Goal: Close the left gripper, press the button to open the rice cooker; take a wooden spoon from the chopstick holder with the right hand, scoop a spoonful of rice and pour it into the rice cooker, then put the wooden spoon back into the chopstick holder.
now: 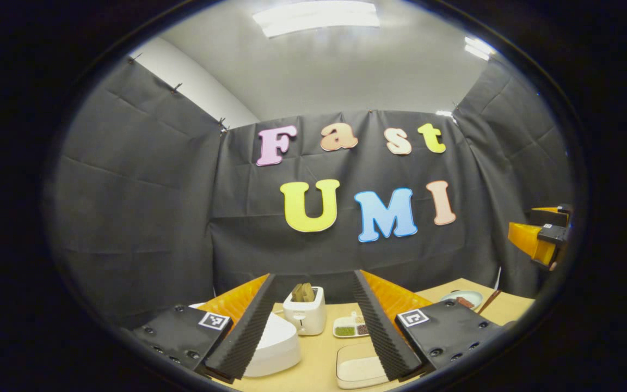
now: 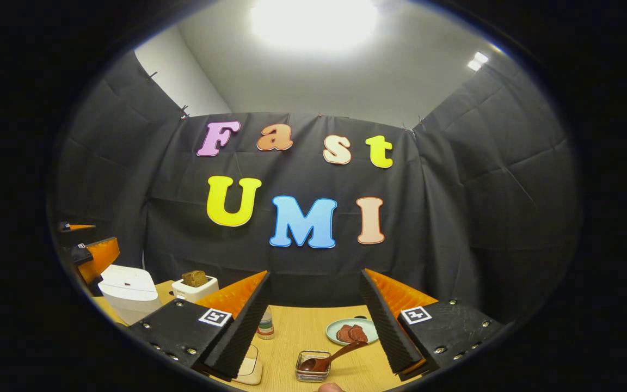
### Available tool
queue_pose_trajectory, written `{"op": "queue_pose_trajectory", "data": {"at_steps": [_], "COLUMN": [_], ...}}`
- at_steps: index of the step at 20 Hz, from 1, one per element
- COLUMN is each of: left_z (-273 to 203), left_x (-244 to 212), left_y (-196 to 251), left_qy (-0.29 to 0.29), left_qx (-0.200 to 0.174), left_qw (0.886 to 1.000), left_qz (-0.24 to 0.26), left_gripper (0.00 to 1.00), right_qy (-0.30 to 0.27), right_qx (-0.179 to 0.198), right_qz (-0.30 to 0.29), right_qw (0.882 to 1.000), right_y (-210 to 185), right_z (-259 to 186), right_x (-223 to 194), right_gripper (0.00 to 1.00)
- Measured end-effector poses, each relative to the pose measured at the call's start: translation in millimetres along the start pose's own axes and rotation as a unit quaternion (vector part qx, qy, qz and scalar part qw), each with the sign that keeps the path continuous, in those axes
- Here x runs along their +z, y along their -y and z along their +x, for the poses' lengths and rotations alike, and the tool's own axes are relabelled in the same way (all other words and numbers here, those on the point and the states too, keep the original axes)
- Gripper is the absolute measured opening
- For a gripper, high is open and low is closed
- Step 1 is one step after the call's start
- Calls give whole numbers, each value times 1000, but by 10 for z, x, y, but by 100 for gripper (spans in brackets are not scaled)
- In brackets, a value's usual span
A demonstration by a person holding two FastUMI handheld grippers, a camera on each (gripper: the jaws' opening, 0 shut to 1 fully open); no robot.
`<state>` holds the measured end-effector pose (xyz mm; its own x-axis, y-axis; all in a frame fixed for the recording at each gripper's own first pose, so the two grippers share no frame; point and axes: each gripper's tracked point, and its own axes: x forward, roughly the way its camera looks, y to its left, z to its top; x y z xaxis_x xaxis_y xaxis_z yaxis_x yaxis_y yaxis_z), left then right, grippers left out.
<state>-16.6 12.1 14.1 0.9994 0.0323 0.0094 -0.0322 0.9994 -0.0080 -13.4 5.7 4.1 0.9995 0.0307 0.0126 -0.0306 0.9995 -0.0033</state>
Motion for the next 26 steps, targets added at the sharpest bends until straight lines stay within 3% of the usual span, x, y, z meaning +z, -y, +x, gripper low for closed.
{"op": "queue_pose_trajectory", "data": {"at_steps": [11, 13, 18, 19, 20, 21, 26], "left_z": [39, 49, 102, 147, 118, 122, 217], "left_x": [-15, 10, 26, -8, 9, 9, -50], "left_y": [-46, -59, -148, -168, -279, -365, -593], "left_qy": [-6, -4, 0, -1, 0, -1, -6], "left_qx": [-1, -3, -9, -4, 9, 10, 22], "left_qw": [1000, 1000, 1000, 1000, 1000, 1000, 1000], "left_qz": [-2, -5, -8, -6, -5, -9, -22], "left_gripper": [96, 77, 43, 34, 31, 9, 9], "right_qy": [-3, -3, -4, -1, 2, 3, 0], "right_qx": [8, 9, 14, 15, 14, 14, 7], "right_qz": [-1, -1, 1, 1, 0, -1, 3], "right_qw": [1000, 1000, 1000, 1000, 1000, 1000, 1000], "right_y": [-68, -92, -155, -166, -175, -181, -227], "right_z": [49, 56, 60, 60, 60, 67, 73], "right_x": [-17, -16, -17, -3, 20, 18, -9], "right_gripper": [97, 97, 97, 97, 97, 97, 97]}}
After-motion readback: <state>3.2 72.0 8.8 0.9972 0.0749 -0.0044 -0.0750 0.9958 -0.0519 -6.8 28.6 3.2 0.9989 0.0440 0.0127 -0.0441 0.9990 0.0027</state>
